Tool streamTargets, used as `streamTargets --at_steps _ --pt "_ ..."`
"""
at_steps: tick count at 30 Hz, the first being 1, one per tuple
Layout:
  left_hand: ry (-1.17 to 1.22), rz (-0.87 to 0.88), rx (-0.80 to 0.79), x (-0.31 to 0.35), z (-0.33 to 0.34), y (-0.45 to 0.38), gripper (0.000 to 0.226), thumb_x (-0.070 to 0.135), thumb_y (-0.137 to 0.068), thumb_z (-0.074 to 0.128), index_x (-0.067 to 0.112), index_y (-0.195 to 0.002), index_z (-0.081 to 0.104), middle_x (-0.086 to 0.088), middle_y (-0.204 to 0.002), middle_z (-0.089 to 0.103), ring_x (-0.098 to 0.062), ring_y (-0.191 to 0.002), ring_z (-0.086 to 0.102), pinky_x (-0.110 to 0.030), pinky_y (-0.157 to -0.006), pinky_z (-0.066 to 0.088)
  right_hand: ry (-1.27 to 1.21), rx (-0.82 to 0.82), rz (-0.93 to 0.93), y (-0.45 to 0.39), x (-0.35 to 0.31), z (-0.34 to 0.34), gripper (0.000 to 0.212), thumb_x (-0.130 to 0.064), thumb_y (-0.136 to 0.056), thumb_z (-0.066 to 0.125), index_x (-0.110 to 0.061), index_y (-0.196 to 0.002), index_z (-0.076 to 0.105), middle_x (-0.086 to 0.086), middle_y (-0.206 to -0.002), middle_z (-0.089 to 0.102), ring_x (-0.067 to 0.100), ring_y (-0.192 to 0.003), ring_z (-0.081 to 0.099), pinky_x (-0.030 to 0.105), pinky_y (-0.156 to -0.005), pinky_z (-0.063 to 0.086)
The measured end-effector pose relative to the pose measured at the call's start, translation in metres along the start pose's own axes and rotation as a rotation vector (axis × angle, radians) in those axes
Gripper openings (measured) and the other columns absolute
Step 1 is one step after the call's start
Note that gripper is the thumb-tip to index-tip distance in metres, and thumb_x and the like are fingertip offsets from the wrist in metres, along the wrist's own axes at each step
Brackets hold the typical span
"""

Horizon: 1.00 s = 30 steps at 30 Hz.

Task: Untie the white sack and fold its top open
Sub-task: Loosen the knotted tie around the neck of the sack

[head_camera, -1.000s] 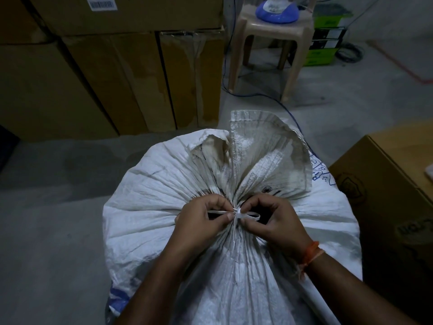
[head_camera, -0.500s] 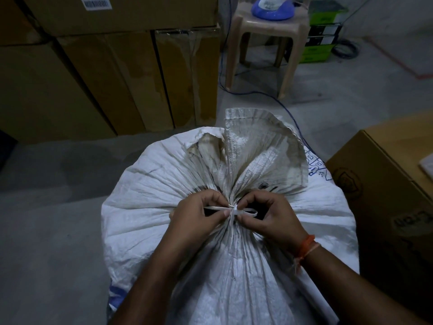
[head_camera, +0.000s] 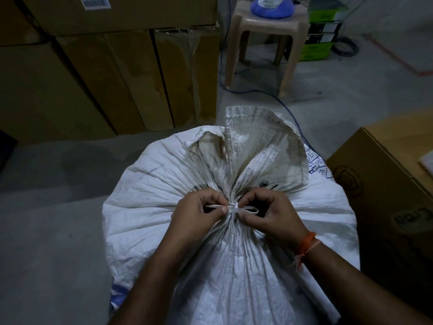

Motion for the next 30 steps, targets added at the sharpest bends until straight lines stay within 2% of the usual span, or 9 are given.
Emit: streamTargets --at_steps 3,6,11,15,18,20,23,27,30 --pt "0.005 0.014 0.001 0.001 0.002 0.001 0.008 0.032 -0.080 0.079 0.026 -0.086 0.080 -0.001 -0.085 0.082 -0.027 -0.089 0.080 -0.056 -0.090 0.063 -0.009 0.004 0.001 0.000 -0.001 0.000 0.016 0.008 -0.077 0.081 -0.005 -0.085 0.075 0.011 -0.087 0.076 0.034 -0.085 0.075 0.049 -0.081 0.060" --pt "0.007 0.018 -0.007 0.001 0.004 0.001 0.003 0.025 -0.086 0.083 0.025 -0.087 0.080 -0.002 -0.086 0.082 -0.028 -0.089 0.080 -0.056 -0.090 0.062 -0.007 0.001 0.001 0.001 -0.001 0.000 0.014 0.003 -0.077 0.081 -0.006 -0.086 0.076 0.010 -0.087 0.077 0.035 -0.086 0.075 0.050 -0.081 0.060" --pt "0.046 0.012 -0.026 0.003 0.002 0.002 0.003 0.023 -0.087 0.083 0.023 -0.088 0.081 -0.003 -0.089 0.083 -0.028 -0.092 0.081 -0.057 -0.093 0.063 0.005 -0.012 0.004 0.000 0.000 0.000 0.014 0.003 -0.078 0.082 -0.007 -0.086 0.075 0.011 -0.087 0.077 0.033 -0.084 0.075 0.047 -0.080 0.061" --pt "0.092 0.005 -0.026 0.000 -0.006 0.001 0.010 0.027 -0.079 0.079 0.022 -0.088 0.080 -0.008 -0.087 0.083 -0.025 -0.086 0.079 -0.056 -0.091 0.062 -0.018 -0.015 0.013 0.000 0.001 0.000 0.016 0.010 -0.078 0.080 -0.003 -0.085 0.075 0.014 -0.088 0.076 0.018 -0.082 0.074 0.031 -0.079 0.058" --pt "0.078 0.010 -0.020 -0.002 -0.005 0.001 0.010 0.027 -0.078 0.079 0.020 -0.086 0.081 -0.011 -0.085 0.082 -0.021 -0.079 0.076 -0.050 -0.085 0.062 -0.026 -0.019 0.006 0.000 0.001 0.000 0.016 0.011 -0.078 0.080 -0.003 -0.085 0.074 0.015 -0.089 0.076 0.019 -0.084 0.074 0.032 -0.082 0.060" --pt "0.083 0.012 -0.008 -0.002 -0.003 0.001 0.009 0.026 -0.079 0.079 0.020 -0.086 0.081 -0.011 -0.085 0.082 -0.027 -0.080 0.078 -0.048 -0.084 0.062 -0.025 -0.013 0.005 0.001 0.001 0.000 0.016 0.010 -0.078 0.080 -0.003 -0.085 0.075 0.013 -0.088 0.076 0.020 -0.084 0.075 0.032 -0.082 0.060" --pt "0.091 0.023 -0.013 0.001 0.002 0.001 0.002 0.019 -0.085 0.082 0.018 -0.086 0.081 -0.010 -0.085 0.083 -0.037 -0.089 0.079 -0.053 -0.088 0.063 -0.017 -0.019 0.004 0.001 0.001 0.000 0.015 0.007 -0.079 0.082 -0.005 -0.084 0.075 0.009 -0.086 0.077 0.021 -0.082 0.075 0.034 -0.080 0.061" --pt "0.061 0.033 -0.038 0.005 0.007 0.004 0.007 0.012 -0.090 0.084 0.017 -0.086 0.082 -0.007 -0.084 0.083 -0.032 -0.088 0.081 -0.050 -0.087 0.063 0.003 -0.032 0.002 0.000 0.000 0.001 0.016 0.008 -0.079 0.083 -0.005 -0.084 0.074 0.010 -0.086 0.076 0.015 -0.080 0.073 0.028 -0.076 0.057" --pt "0.107 0.012 -0.004 0.002 -0.001 0.002 0.011 0.006 -0.091 0.082 0.016 -0.087 0.081 -0.013 -0.086 0.083 -0.024 -0.082 0.079 -0.043 -0.085 0.062 -0.028 -0.024 0.008 0.000 0.000 0.001 0.016 0.010 -0.079 0.081 -0.004 -0.085 0.074 0.013 -0.088 0.077 0.021 -0.084 0.075 0.032 -0.081 0.060"
Point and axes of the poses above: each hand's wrist, its own y-axis away from the middle knuckle, its own z-axis out of the palm, x = y × z, the point moved 5 cm from there along -y, towards the middle knuckle
